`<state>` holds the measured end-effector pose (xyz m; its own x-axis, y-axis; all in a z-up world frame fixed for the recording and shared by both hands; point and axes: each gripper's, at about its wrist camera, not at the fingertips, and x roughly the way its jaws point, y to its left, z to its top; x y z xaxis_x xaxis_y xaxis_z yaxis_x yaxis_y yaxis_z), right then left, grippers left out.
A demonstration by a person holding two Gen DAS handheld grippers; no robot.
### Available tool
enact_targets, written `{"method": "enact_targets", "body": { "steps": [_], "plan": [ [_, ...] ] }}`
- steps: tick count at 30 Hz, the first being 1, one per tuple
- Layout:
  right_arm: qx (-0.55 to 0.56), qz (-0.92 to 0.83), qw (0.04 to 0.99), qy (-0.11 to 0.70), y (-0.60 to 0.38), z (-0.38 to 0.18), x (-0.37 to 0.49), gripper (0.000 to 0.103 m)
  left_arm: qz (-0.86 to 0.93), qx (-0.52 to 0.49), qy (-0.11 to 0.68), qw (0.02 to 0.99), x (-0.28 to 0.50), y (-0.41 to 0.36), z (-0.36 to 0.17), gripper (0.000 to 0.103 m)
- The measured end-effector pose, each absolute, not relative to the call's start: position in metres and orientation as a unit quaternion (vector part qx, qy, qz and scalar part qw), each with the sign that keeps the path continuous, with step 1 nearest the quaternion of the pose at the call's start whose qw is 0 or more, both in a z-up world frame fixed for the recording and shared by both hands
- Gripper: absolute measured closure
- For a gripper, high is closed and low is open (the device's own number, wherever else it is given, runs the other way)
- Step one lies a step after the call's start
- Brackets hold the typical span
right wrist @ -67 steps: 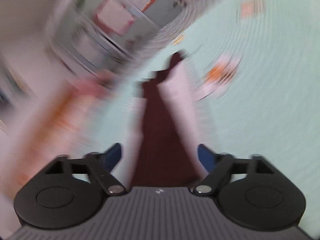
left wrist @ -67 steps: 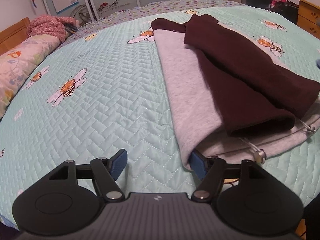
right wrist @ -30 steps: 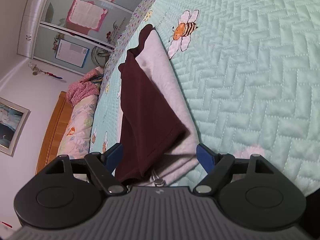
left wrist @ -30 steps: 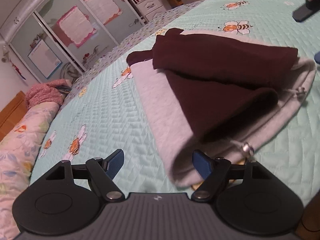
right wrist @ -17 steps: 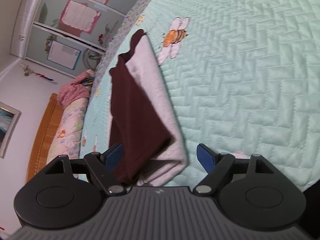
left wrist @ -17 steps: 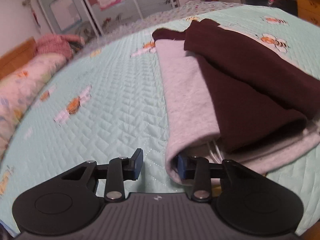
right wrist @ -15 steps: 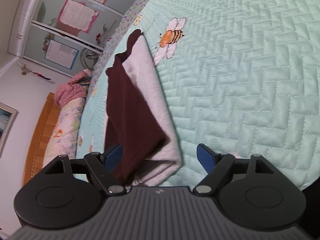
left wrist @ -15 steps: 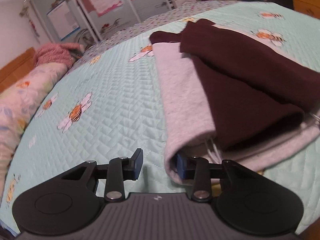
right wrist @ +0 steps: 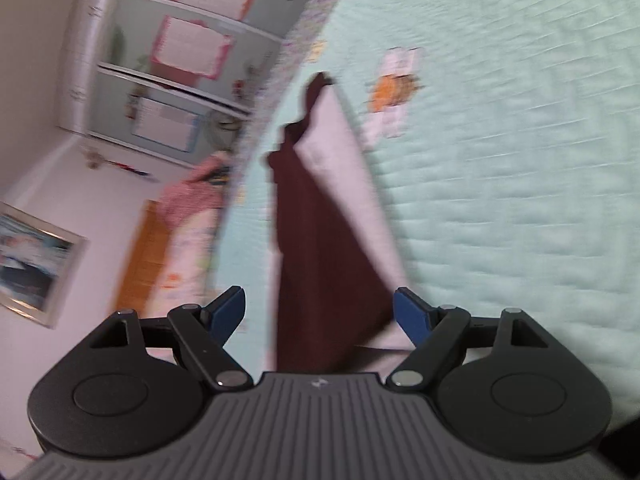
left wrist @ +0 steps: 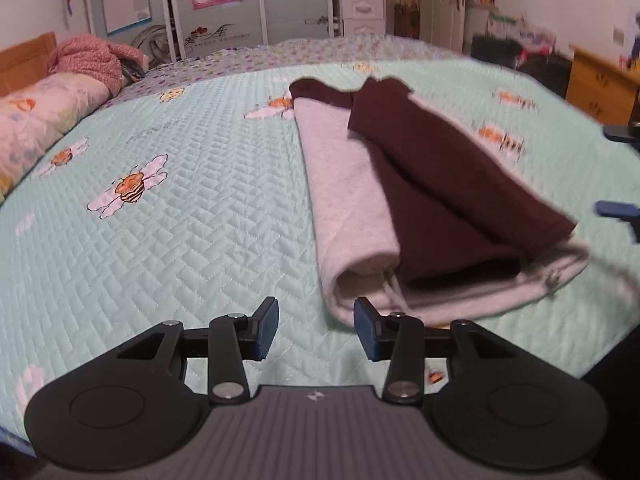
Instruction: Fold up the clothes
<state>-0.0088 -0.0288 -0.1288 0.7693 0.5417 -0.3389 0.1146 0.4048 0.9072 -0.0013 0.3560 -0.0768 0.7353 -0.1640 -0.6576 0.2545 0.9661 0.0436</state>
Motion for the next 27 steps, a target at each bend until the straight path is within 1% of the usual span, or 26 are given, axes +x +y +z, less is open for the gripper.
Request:
{"method": "enact_targets", "body": {
  "steps": [2, 3, 5, 6, 7, 9, 11, 12, 16, 17, 19, 20, 21, 22, 25, 26, 27],
  "plan": [
    [0.538, 0.167, 0.769, 0.303, -0.020, -0.129, -0.001, 0.020, -0.121, 0.049, 0.335, 0.933, -0.002, 0.355, -0.068, 0.058],
    [0.543, 0.179, 0.762, 0.303, -0.016, -0.132, 0.003, 0.018, -0.126, 0.045, 0.331, 0.934, -0.001, 0.353, -0.064, 0.058],
    [0.550, 0.167, 0.749, 0.329, -0.011, -0.153, 0.011, 0.017, -0.137, 0.043, 0.324, 0.935, 0.000, 0.346, -0.061, 0.056],
    [0.540, 0.134, 0.748, 0.362, -0.010, -0.167, 0.014, 0.025, -0.139, 0.045, 0.324, 0.935, 0.000, 0.342, -0.060, 0.056],
    [0.531, 0.116, 0.752, 0.373, -0.009, -0.175, 0.014, 0.041, -0.140, 0.049, 0.327, 0.933, 0.001, 0.339, -0.061, 0.054],
    [0.517, 0.113, 0.761, 0.375, -0.009, -0.167, 0.010, 0.040, -0.143, 0.050, 0.333, 0.931, -0.001, 0.336, -0.063, 0.053],
    [0.502, 0.113, 0.770, 0.377, -0.009, -0.156, 0.007, 0.037, -0.145, 0.045, 0.338, 0.929, -0.001, 0.335, -0.065, 0.048],
    [0.499, 0.116, 0.773, 0.374, -0.010, -0.149, 0.006, 0.034, -0.147, 0.043, 0.341, 0.927, -0.002, 0.335, -0.066, 0.048],
    [0.535, 0.142, 0.768, 0.322, -0.014, -0.129, 0.008, 0.027, -0.155, 0.039, 0.338, 0.927, 0.000, 0.332, -0.064, 0.048],
    [0.547, 0.146, 0.763, 0.312, -0.015, -0.129, 0.011, 0.025, -0.158, 0.038, 0.335, 0.928, 0.001, 0.330, -0.062, 0.048],
    [0.558, 0.131, 0.753, 0.323, -0.017, -0.146, 0.012, 0.023, -0.164, 0.038, 0.330, 0.929, 0.004, 0.325, -0.058, 0.046],
    [0.562, 0.121, 0.749, 0.331, -0.018, -0.155, 0.012, 0.023, -0.166, 0.039, 0.326, 0.930, 0.006, 0.323, -0.056, 0.044],
    [0.565, 0.111, 0.744, 0.339, -0.019, -0.165, 0.012, 0.026, -0.168, 0.041, 0.323, 0.931, 0.007, 0.320, -0.054, 0.043],
    [0.569, 0.101, 0.739, 0.347, -0.020, -0.174, 0.011, 0.036, -0.171, 0.042, 0.321, 0.931, 0.009, 0.317, -0.053, 0.042],
    [0.586, 0.104, 0.732, 0.332, -0.024, -0.177, 0.004, 0.036, -0.182, 0.036, 0.316, 0.930, 0.016, 0.311, -0.049, 0.041],
    [0.580, 0.105, 0.734, 0.336, -0.024, -0.172, 0.005, 0.034, -0.188, 0.031, 0.316, 0.929, 0.020, 0.308, -0.049, 0.041],
    [0.574, 0.106, 0.737, 0.340, -0.024, -0.167, 0.006, 0.031, -0.194, 0.027, 0.316, 0.928, 0.025, 0.305, -0.048, 0.041]
  ]
}}
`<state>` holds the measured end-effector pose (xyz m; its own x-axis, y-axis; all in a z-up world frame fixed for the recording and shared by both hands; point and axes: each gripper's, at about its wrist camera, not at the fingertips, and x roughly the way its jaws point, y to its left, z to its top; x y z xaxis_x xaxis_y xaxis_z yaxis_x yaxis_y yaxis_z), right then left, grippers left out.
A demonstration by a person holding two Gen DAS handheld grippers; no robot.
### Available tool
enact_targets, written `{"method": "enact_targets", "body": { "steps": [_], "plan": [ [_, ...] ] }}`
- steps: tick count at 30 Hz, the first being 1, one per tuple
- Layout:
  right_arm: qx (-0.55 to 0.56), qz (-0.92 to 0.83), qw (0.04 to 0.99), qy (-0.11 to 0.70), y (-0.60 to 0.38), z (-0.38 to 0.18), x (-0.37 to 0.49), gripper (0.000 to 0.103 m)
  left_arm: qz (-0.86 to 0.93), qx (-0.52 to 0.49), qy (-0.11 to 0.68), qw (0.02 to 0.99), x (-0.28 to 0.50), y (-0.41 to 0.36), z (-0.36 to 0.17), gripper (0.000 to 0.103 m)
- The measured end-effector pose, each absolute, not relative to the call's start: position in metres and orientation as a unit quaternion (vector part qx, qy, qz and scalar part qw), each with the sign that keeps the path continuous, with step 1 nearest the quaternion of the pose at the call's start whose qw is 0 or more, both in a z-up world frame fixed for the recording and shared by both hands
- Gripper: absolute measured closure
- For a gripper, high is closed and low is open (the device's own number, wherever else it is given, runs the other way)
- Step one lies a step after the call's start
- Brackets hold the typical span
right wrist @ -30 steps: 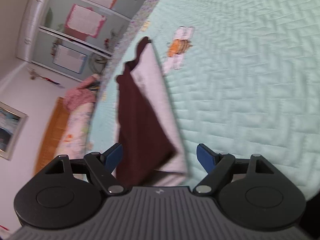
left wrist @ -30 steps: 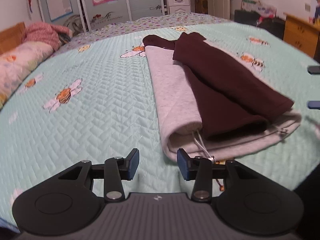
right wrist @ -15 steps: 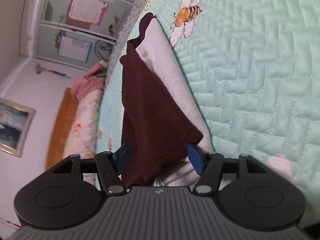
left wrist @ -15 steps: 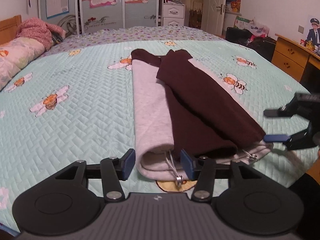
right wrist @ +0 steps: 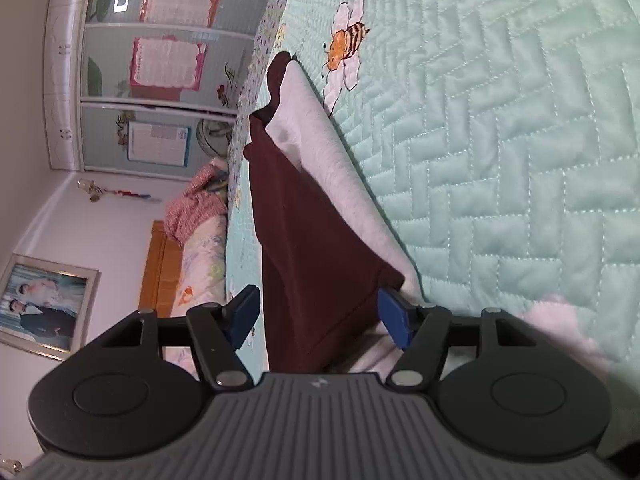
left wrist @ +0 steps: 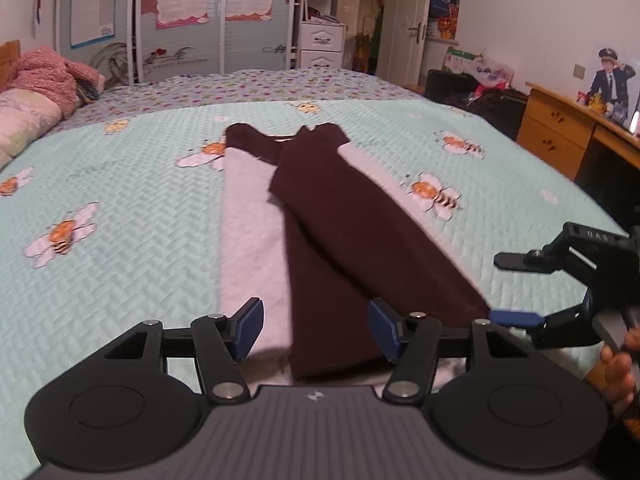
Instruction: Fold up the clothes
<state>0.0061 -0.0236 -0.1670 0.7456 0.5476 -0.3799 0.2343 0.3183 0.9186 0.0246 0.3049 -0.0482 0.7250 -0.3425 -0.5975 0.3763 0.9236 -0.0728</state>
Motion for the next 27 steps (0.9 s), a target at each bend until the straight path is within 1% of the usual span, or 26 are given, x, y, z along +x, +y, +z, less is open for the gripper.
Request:
{"method": "enact_targets", "body": {
  "steps": [1, 2, 4, 9, 12, 14, 17, 18, 20, 21, 22, 23, 24, 26, 27],
  "plan": [
    [0.571, 0.111, 0.739, 0.340, -0.023, -0.161, 0.011, 0.027, -0.197, 0.026, 0.314, 0.928, 0.029, 0.301, -0.048, 0.041],
    [0.568, 0.117, 0.741, 0.337, -0.022, -0.155, 0.017, 0.025, -0.201, 0.026, 0.311, 0.929, 0.034, 0.297, -0.049, 0.040],
    [0.564, 0.130, 0.745, 0.332, -0.019, -0.142, 0.029, 0.025, -0.207, 0.022, 0.316, 0.926, 0.046, 0.291, -0.055, 0.038],
    [0.544, 0.154, 0.762, 0.316, -0.012, -0.108, 0.076, 0.025, -0.203, 0.011, 0.364, 0.909, 0.076, 0.284, -0.086, 0.038],
    [0.550, 0.178, 0.761, 0.294, -0.003, -0.094, 0.114, 0.025, -0.196, 0.004, 0.385, 0.902, 0.080, 0.292, -0.103, 0.038],
    [0.574, 0.186, 0.748, 0.277, 0.004, -0.095, 0.143, 0.025, -0.191, 0.002, 0.388, 0.902, 0.080, 0.299, -0.108, 0.038],
    [0.610, 0.176, 0.725, 0.268, 0.010, -0.112, 0.179, 0.024, -0.194, -0.015, 0.386, 0.902, 0.078, 0.308, -0.111, 0.038],
    [0.617, 0.174, 0.718, 0.271, 0.013, -0.123, 0.192, 0.024, -0.197, -0.015, 0.386, 0.901, 0.079, 0.309, -0.113, 0.038],
    [0.597, 0.138, 0.727, 0.310, 0.020, -0.149, 0.213, 0.024, -0.200, -0.014, 0.385, 0.901, 0.080, 0.310, -0.114, 0.038],
    [0.586, 0.109, 0.728, 0.339, 0.023, -0.165, 0.221, 0.029, -0.201, -0.015, 0.385, 0.900, 0.080, 0.310, -0.114, 0.038],
    [0.577, 0.099, 0.731, 0.351, 0.025, -0.173, 0.224, 0.046, -0.202, -0.015, 0.386, 0.900, 0.080, 0.311, -0.115, 0.038],
    [0.569, 0.101, 0.736, 0.354, 0.026, -0.176, 0.225, 0.052, -0.203, -0.015, 0.386, 0.900, 0.080, 0.311, -0.115, 0.038],
    [0.560, 0.102, 0.741, 0.357, 0.027, -0.179, 0.225, 0.054, -0.203, -0.015, 0.386, 0.900, 0.080, 0.311, -0.115, 0.038],
    [0.557, 0.108, 0.743, 0.355, 0.027, -0.173, 0.222, 0.048, -0.202, -0.013, 0.386, 0.900, 0.080, 0.310, -0.115, 0.038],
    [0.563, 0.113, 0.738, 0.353, 0.025, -0.169, 0.219, 0.039, -0.201, -0.010, 0.386, 0.900, 0.079, 0.309, -0.115, 0.038]
  ]
}}
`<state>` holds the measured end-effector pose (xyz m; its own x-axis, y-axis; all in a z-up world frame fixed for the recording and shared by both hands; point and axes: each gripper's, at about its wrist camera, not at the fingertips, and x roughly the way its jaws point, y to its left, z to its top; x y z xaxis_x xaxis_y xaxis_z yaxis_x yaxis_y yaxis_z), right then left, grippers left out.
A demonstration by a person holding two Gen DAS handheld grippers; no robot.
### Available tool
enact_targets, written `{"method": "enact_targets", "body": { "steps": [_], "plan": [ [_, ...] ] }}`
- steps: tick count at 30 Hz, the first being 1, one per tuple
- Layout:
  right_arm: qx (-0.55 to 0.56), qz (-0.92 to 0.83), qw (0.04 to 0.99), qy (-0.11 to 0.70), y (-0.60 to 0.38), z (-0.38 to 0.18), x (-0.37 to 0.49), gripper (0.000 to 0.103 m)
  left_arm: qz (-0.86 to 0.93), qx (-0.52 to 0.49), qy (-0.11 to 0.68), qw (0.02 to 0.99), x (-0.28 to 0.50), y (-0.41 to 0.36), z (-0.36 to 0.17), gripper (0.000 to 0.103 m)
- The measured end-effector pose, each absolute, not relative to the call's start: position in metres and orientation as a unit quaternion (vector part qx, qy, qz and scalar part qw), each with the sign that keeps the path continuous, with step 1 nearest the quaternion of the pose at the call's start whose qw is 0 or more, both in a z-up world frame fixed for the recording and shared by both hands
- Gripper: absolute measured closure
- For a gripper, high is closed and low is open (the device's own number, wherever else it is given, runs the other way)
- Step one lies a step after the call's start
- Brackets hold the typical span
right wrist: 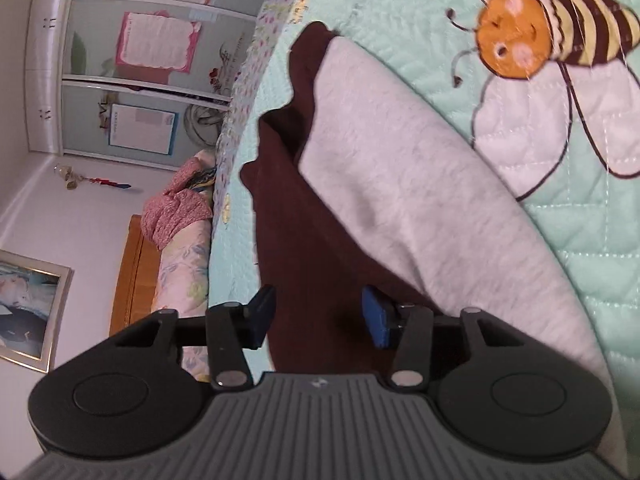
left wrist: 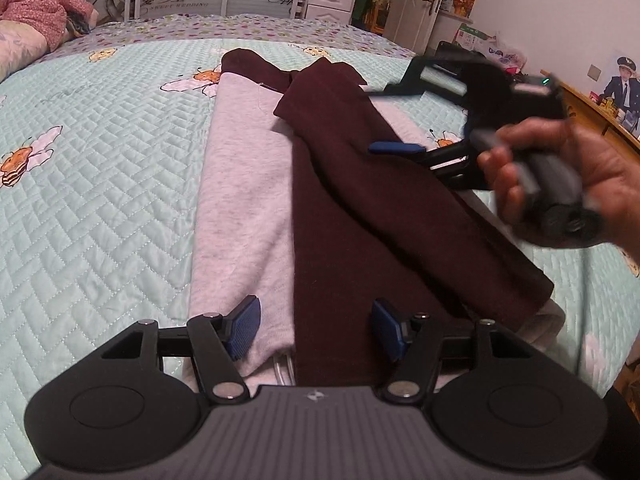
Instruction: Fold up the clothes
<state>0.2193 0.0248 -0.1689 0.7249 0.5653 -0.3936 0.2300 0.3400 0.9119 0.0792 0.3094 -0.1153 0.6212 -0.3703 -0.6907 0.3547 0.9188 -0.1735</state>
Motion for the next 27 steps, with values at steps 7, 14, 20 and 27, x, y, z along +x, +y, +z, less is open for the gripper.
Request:
{"method": "enact_targets", "body": {
  "steps": [7, 14, 20, 27],
  "plan": [
    [0.576, 0.191, 0.735, 0.302, 0.002, -0.123, 0.120, 0.021, -0.196, -0.060, 0.378, 0.903, 0.071, 0.324, -0.090, 0.042],
    [0.553, 0.158, 0.725, 0.378, -0.006, -0.163, 0.030, 0.023, -0.199, -0.042, 0.413, 0.888, 0.069, 0.325, -0.105, 0.041],
    [0.574, 0.142, 0.731, 0.340, -0.020, -0.142, 0.009, 0.026, -0.198, -0.056, 0.406, 0.890, 0.064, 0.329, -0.087, 0.043],
    [0.533, 0.116, 0.766, 0.341, -0.050, -0.118, -0.010, 0.017, -0.154, -0.135, 0.391, 0.897, 0.053, 0.379, -0.079, 0.034]
  ]
}}
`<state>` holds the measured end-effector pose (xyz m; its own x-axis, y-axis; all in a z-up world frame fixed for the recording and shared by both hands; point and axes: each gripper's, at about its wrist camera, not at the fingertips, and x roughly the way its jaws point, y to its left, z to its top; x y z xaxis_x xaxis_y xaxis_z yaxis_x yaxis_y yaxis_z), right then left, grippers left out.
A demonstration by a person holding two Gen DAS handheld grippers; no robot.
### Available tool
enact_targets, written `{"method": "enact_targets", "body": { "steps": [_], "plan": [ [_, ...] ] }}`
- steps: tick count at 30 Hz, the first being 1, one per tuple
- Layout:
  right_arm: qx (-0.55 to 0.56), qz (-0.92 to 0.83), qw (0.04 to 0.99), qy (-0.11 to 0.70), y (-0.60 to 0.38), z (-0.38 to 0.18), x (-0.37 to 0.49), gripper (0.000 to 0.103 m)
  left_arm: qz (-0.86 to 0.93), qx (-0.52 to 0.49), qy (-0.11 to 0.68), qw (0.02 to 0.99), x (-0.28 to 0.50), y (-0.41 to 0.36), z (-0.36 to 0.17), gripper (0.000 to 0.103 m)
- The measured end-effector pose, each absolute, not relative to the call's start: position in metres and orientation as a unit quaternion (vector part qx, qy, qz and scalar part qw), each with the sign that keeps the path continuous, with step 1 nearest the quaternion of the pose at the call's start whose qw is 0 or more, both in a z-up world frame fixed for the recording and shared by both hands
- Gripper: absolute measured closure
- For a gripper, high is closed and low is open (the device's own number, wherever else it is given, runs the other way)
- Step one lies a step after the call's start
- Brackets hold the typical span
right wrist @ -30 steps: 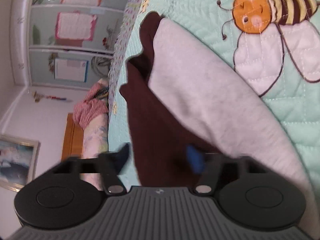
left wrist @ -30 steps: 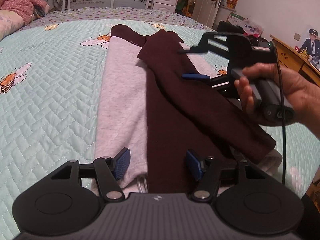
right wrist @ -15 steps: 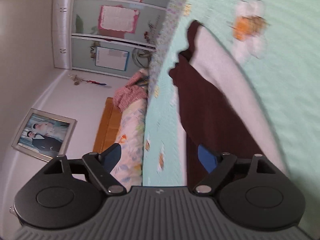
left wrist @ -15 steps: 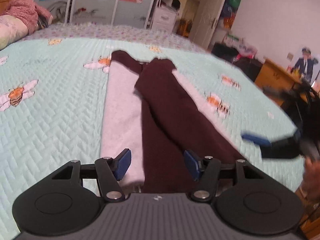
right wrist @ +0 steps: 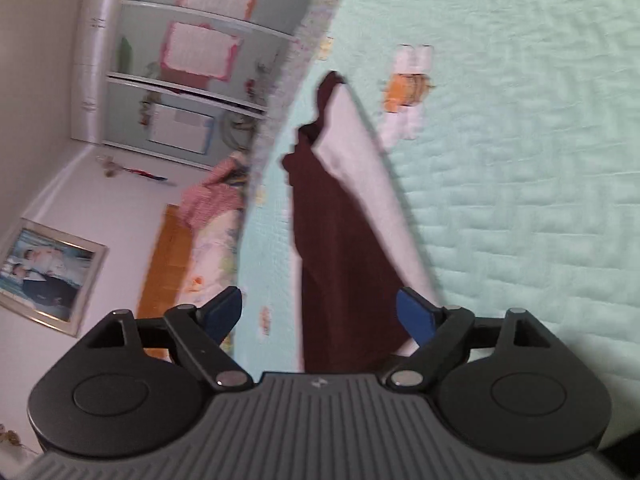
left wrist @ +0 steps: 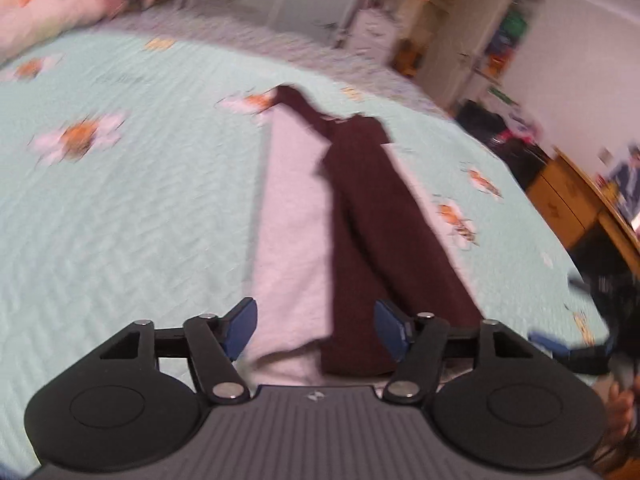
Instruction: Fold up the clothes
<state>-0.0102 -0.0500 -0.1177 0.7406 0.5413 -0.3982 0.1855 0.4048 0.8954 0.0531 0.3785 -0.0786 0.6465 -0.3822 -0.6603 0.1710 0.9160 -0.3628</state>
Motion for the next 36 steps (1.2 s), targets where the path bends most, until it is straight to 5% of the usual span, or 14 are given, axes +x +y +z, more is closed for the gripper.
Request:
{"method": "enact_targets", "body": {
  "steps": [4, 25, 36],
  "plan": [
    [0.520, 0.102, 0.748, 0.400, -0.043, -0.144, -0.010, 0.017, -0.124, -0.190, 0.433, 0.872, 0.066, 0.400, -0.099, 0.034],
    [0.513, 0.167, 0.717, 0.441, -0.021, -0.171, 0.038, 0.009, -0.234, -0.379, 0.498, 0.744, 0.126, 0.417, -0.148, 0.025],
    [0.488, 0.177, 0.746, 0.417, -0.013, -0.165, 0.024, 0.010, -0.185, -0.361, 0.486, 0.774, 0.105, 0.421, -0.125, 0.037]
  ]
}}
